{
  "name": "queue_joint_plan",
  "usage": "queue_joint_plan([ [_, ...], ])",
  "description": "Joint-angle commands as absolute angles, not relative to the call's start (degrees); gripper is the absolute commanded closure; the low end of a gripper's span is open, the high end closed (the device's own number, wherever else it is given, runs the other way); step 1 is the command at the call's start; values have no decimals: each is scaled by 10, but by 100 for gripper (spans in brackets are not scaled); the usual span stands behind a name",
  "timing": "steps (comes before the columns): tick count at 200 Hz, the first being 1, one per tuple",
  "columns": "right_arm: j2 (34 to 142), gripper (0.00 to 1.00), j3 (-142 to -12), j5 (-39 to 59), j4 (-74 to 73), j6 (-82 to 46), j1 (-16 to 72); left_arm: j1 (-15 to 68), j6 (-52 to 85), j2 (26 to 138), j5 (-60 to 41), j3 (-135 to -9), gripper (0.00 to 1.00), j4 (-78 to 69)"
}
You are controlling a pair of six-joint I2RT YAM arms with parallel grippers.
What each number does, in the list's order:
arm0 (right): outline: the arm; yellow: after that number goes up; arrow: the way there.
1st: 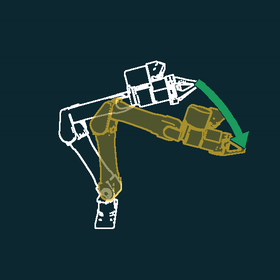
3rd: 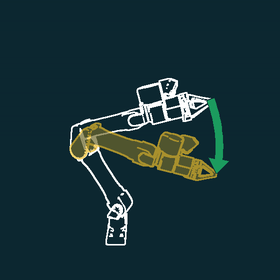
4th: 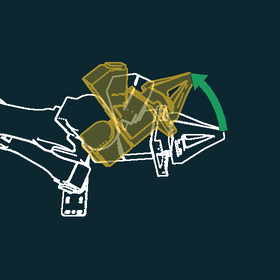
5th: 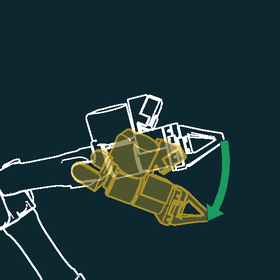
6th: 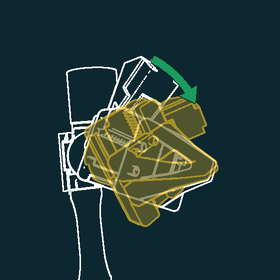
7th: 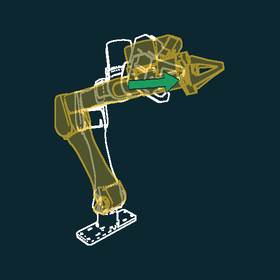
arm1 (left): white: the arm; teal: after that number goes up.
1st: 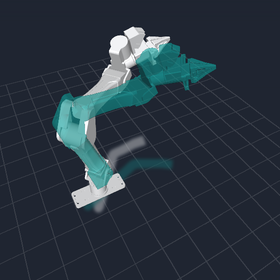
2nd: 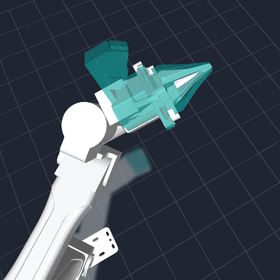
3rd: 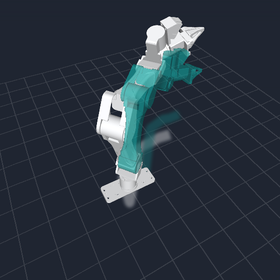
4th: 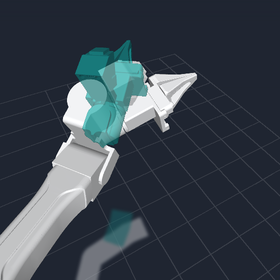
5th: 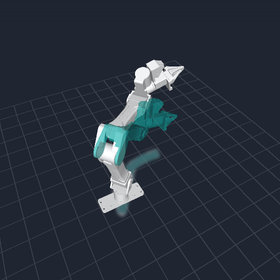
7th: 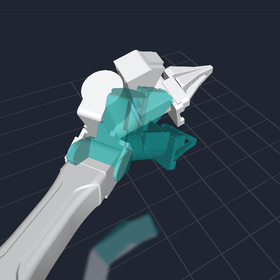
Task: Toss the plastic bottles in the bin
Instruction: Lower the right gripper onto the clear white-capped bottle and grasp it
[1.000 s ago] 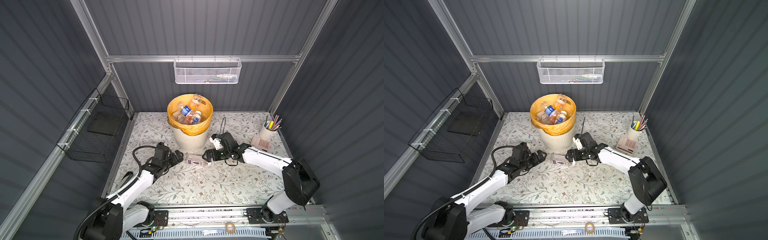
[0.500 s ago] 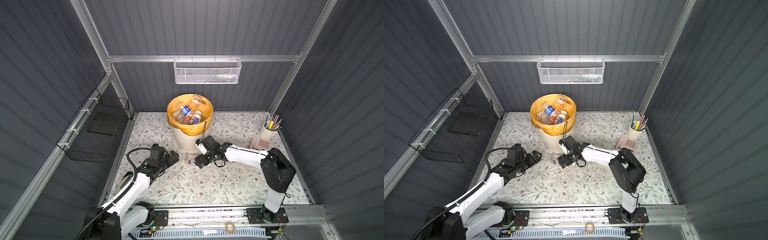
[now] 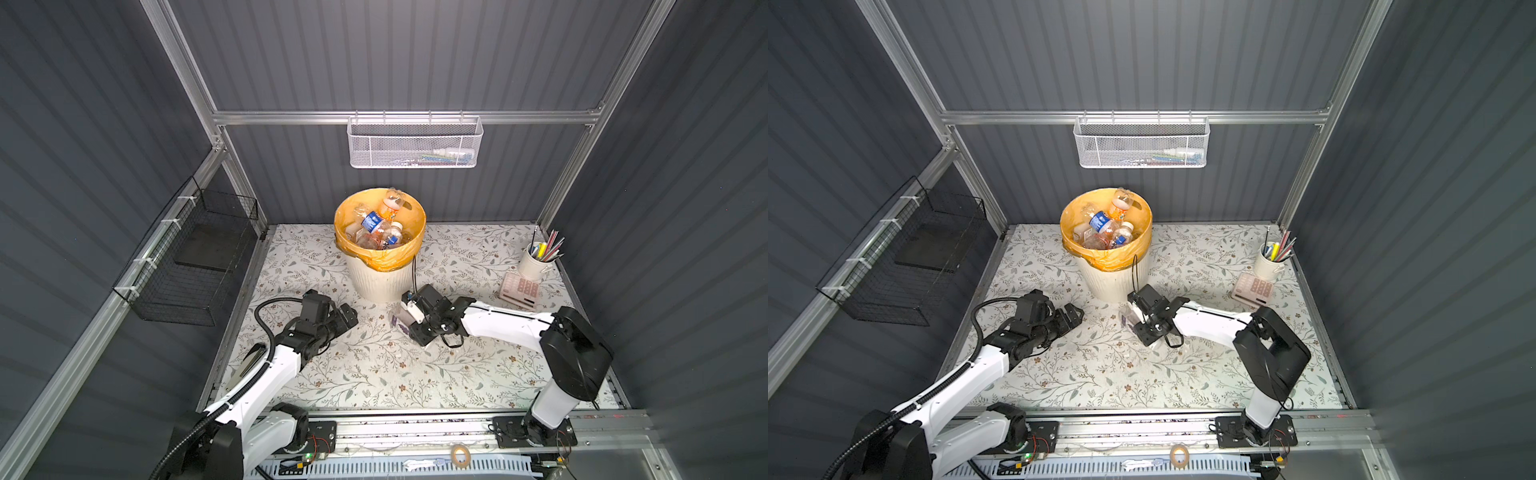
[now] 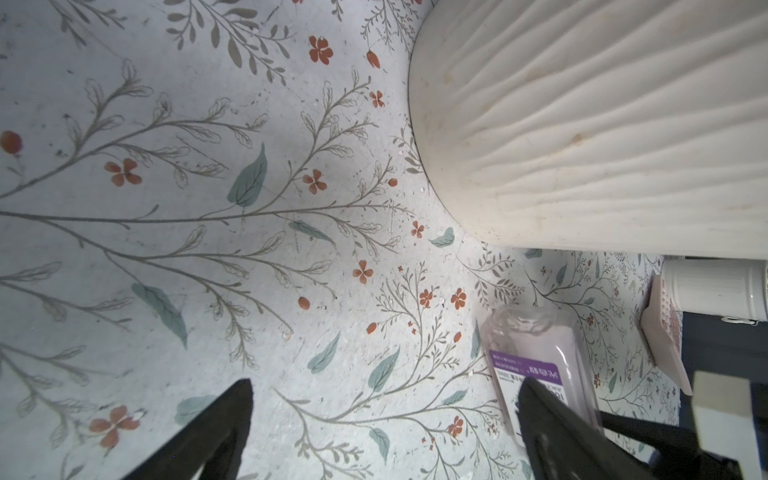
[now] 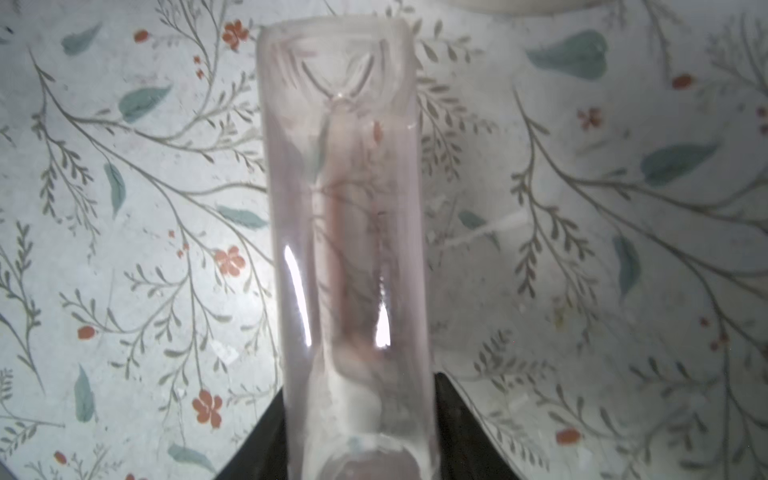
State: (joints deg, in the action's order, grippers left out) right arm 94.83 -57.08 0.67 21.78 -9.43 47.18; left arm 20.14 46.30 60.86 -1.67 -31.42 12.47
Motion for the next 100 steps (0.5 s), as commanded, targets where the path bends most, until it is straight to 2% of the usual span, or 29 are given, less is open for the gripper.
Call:
queue_joint_plan([
  [1, 910, 65, -535, -44, 266, -162, 452, 198, 455, 618, -23, -309, 1, 134],
  [32, 870, 62, -511, -111, 334, -254, 395, 198, 445, 634, -23, -319, 0, 134],
  [49, 857, 50, -507, -141, 355, -284, 376, 197, 423, 645, -10, -335, 1, 155],
  [100, 913, 38, -553, -118, 402, -296, 367, 198, 390, 653, 4, -359, 1, 185],
])
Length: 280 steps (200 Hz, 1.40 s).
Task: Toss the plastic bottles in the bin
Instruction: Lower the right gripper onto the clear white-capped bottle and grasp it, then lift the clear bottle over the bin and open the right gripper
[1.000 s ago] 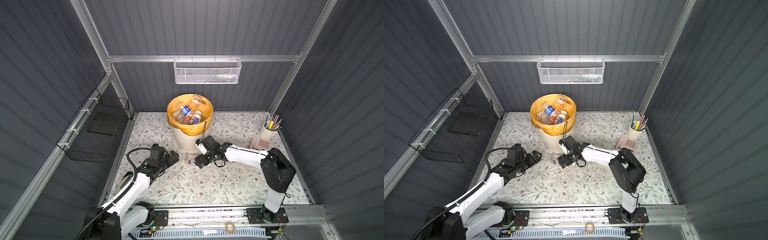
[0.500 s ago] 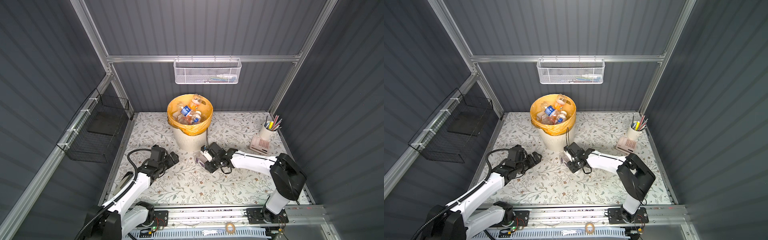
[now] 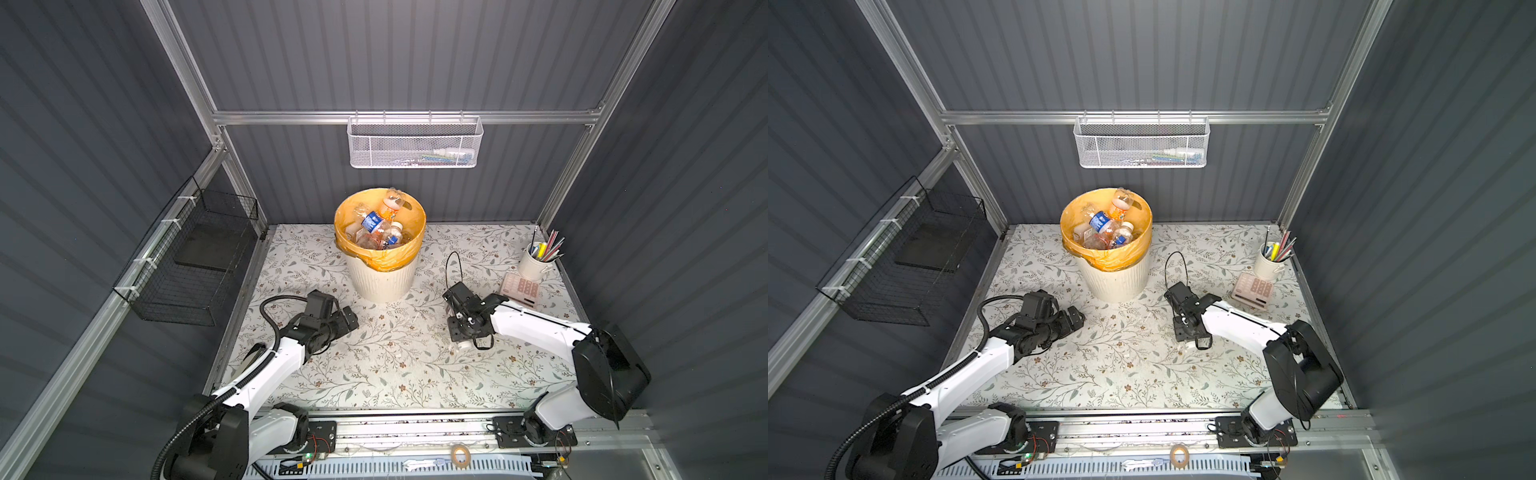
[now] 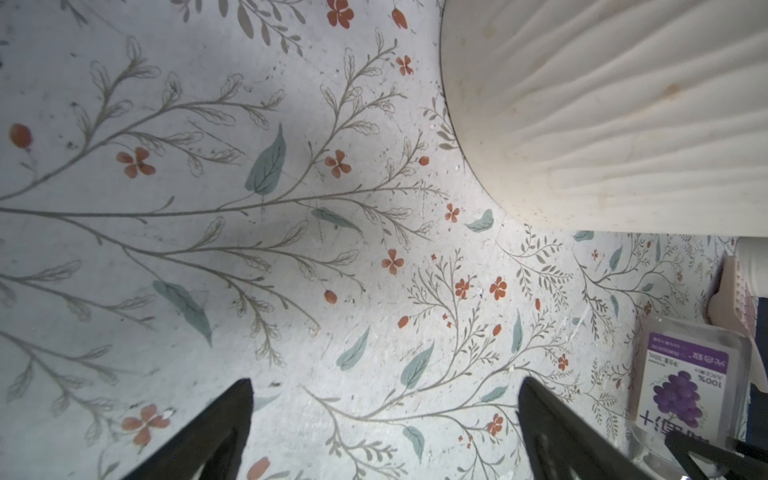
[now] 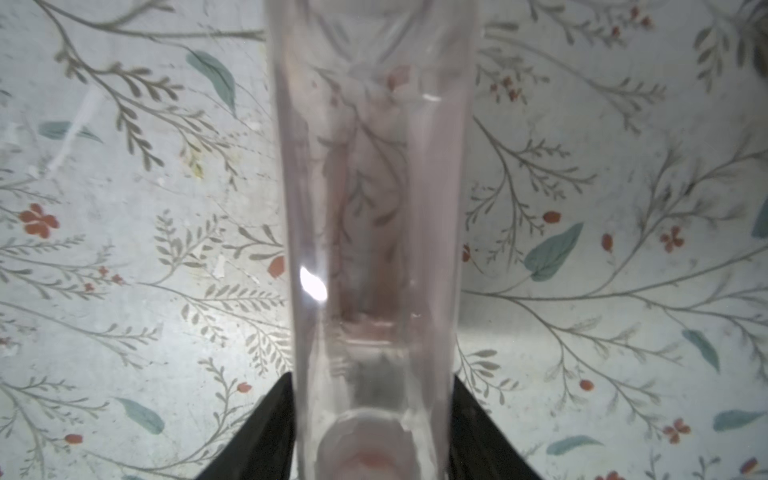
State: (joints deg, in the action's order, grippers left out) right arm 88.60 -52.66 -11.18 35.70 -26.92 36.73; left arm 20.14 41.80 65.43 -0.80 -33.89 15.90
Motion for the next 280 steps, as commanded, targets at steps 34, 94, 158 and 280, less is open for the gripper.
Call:
queue_joint_plan([
  [34, 922, 19, -584, -132, 416, -296, 366, 198, 384, 644, 7, -355, 1, 187],
  [94, 965, 26, -635, -94, 425, -265, 326, 198, 380, 636, 14, -351, 0, 194],
  [158, 957, 59, -646, -69, 419, -240, 315, 198, 378, 623, 38, -349, 1, 203],
  [280, 860, 60, -991, 255, 314, -300, 168, 197, 391, 593, 74, -342, 1, 210],
])
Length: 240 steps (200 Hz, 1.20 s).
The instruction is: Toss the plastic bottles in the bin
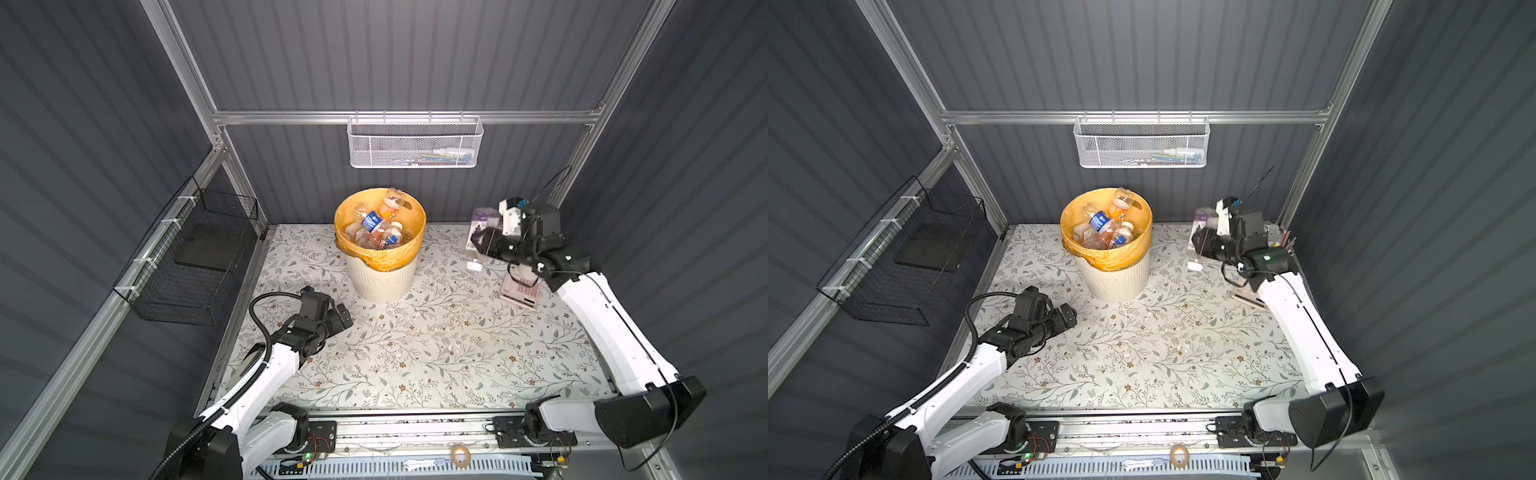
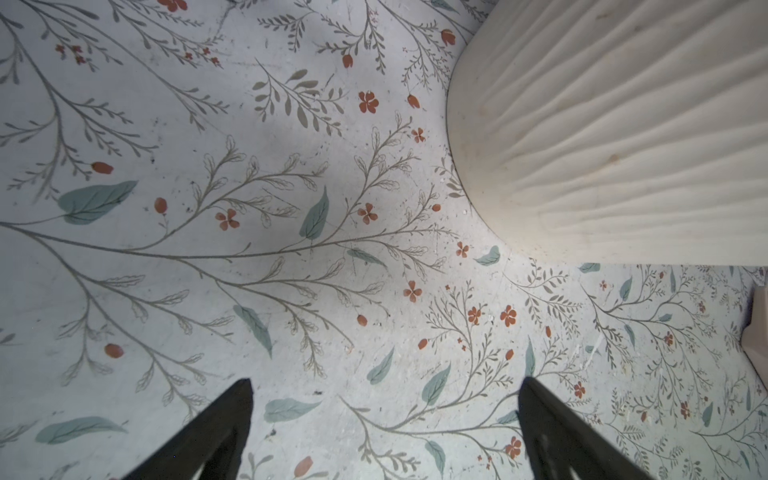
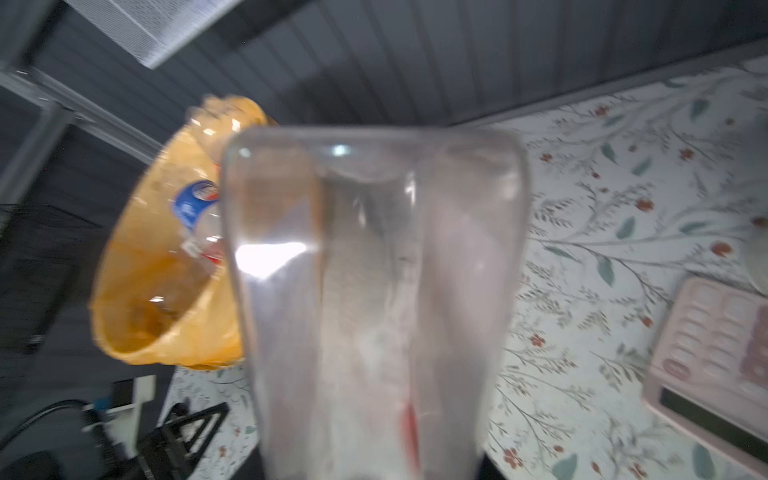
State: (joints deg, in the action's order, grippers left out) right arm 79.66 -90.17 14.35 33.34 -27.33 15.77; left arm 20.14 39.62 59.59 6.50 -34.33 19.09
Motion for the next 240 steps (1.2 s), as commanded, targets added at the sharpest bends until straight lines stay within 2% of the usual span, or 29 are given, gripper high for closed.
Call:
queue_joint_plan([
  [1, 864, 60, -996, 256, 314, -301, 169, 198, 392, 593, 74, -342, 1, 210],
  [35, 1023, 60, -1207, 299, 368, -298, 234, 198, 391, 602, 63, -342, 1, 202],
  [56, 1124, 52, -1357, 297, 436, -290, 254, 198, 391, 610, 61, -348, 0, 203],
  [74, 1169, 38, -1431, 298, 457, -296, 254, 197, 389, 614, 59, -352, 1, 205],
  [82, 1173, 28, -1445, 289, 460, -291, 252, 198, 388, 617, 60, -355, 0, 207],
  [95, 1157, 6, -1441, 259, 460, -280, 247, 198, 386, 619, 58, -359, 1, 211],
  [106, 1134, 1, -1418, 240, 452, -277, 238, 198, 386, 619, 58, -359, 1, 210],
  [134, 1032, 1, -1287, 175, 401, -260, 215, 198, 387, 616, 59, -357, 1, 210],
  [185, 798, 1, -891, 52, 228, -182, 158, 198, 388, 599, 109, -364, 0, 231],
  [211, 663, 1, -629, -85, 46, -67, 150, 198, 381, 588, 161, -373, 1, 252],
  [240, 536, 1, -356, -151, -205, 35, 131, 198, 353, 583, 223, -383, 1, 253],
])
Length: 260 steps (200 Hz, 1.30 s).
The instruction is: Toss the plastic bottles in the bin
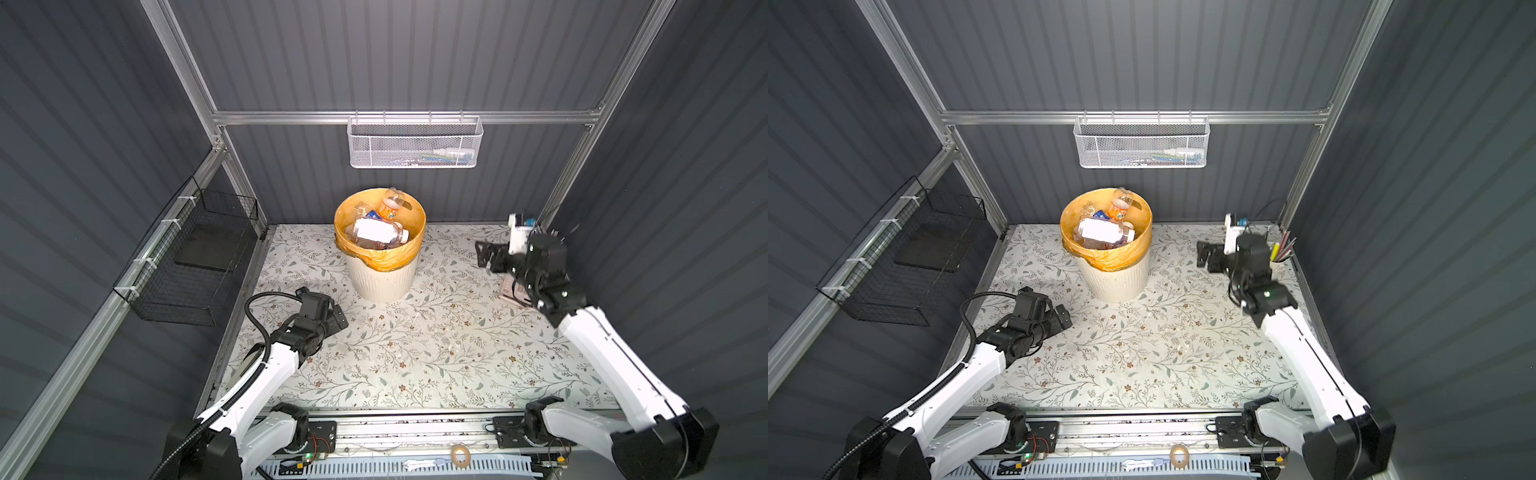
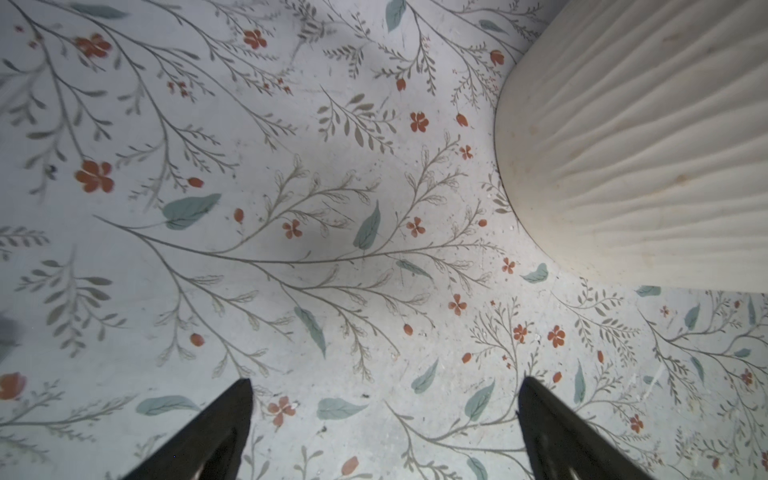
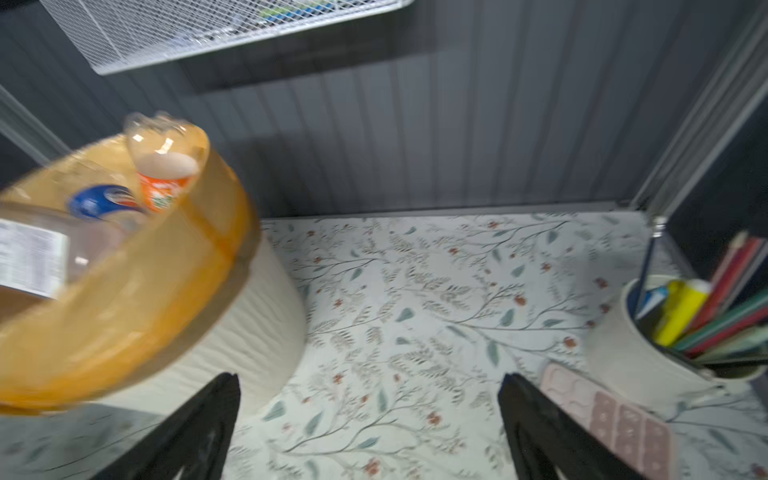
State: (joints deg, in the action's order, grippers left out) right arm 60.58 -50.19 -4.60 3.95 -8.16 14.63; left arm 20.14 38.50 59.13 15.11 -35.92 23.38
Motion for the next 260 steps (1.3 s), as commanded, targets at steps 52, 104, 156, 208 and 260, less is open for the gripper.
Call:
queue_joint_plan([
  [52, 563, 1, -184, -95, -357, 10, 44, 198, 268, 603, 348, -373, 0, 157],
  [104, 777, 1, -151, -44, -576, 0, 4, 197, 157, 659, 441, -351, 0, -17],
  [156, 842, 1, -156, -48, -630, -7, -3, 161, 59, 725, 426, -275, 1, -212],
  [208, 838, 1, -181, -34, -573, -26, -22, 68, 71, 790, 308, -190, 1, -419],
  [260, 838, 1, -182, -33, -573, -26, -22, -5, 73, 923, 164, -196, 1, -605],
])
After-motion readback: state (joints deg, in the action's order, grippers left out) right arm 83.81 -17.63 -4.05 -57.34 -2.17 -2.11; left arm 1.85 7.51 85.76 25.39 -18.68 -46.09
